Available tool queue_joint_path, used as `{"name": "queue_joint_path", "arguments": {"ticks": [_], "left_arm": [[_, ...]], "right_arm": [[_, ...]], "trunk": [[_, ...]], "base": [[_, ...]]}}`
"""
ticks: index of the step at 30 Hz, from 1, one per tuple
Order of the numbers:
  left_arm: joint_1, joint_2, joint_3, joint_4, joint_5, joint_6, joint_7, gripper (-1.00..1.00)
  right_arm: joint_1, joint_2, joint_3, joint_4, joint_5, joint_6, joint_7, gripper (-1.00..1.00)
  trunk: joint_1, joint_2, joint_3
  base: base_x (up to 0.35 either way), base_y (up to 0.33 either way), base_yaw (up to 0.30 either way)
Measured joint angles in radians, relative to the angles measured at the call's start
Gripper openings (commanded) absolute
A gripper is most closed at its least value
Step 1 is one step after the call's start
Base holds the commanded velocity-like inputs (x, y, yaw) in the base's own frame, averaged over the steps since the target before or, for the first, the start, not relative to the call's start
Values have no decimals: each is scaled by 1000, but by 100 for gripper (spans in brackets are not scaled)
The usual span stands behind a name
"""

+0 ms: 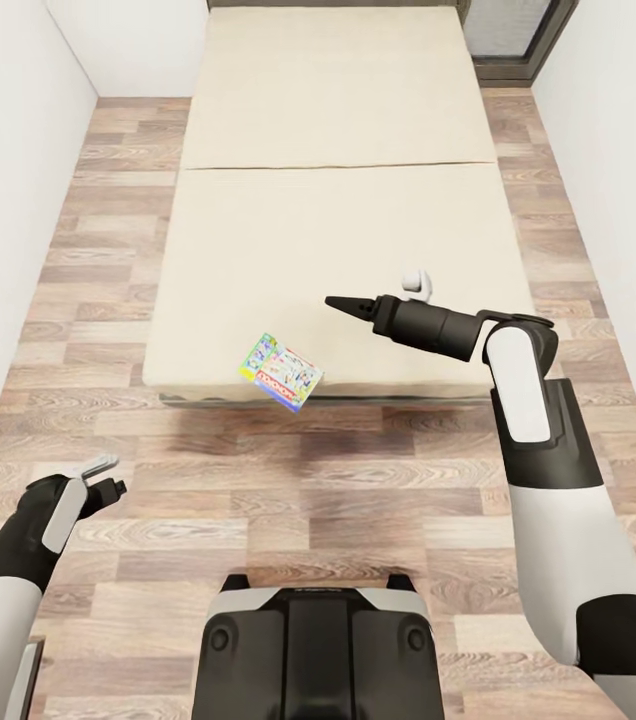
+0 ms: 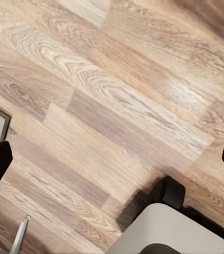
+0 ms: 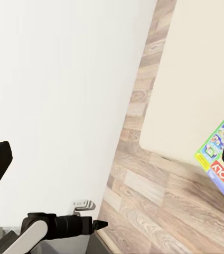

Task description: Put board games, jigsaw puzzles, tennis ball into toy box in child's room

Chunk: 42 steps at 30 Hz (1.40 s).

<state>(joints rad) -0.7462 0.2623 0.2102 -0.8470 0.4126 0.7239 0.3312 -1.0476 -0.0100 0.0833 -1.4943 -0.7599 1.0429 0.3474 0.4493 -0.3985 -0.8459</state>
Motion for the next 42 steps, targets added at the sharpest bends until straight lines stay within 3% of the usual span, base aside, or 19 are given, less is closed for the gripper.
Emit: {"name": "queue_joint_path", "arguments": {"ticks": [10, 22, 32, 42], "left_arm": [[46, 0, -33, 11, 0, -60, 0, 100], [94, -2, -42, 18, 2, -131, -1, 100], [122, -7, -43, 20, 6, -139, -3, 100], [134, -27, -42, 20, 4, -141, -3, 100]], "right_arm": [[6, -1, -1, -4, -1, 0, -20, 100], [5, -2, -1, -6, -2, 0, -62, 100], [58, 0, -2, -6, -1, -2, -74, 100], [68, 1, 0, -5, -3, -2, -108, 100]], "trunk": [[0, 0, 17], [0, 0, 37], [0, 0, 53], [0, 0, 70]], "base": [[0, 0, 0], [0, 0, 0], [0, 0, 0], [0, 0, 0]]}}
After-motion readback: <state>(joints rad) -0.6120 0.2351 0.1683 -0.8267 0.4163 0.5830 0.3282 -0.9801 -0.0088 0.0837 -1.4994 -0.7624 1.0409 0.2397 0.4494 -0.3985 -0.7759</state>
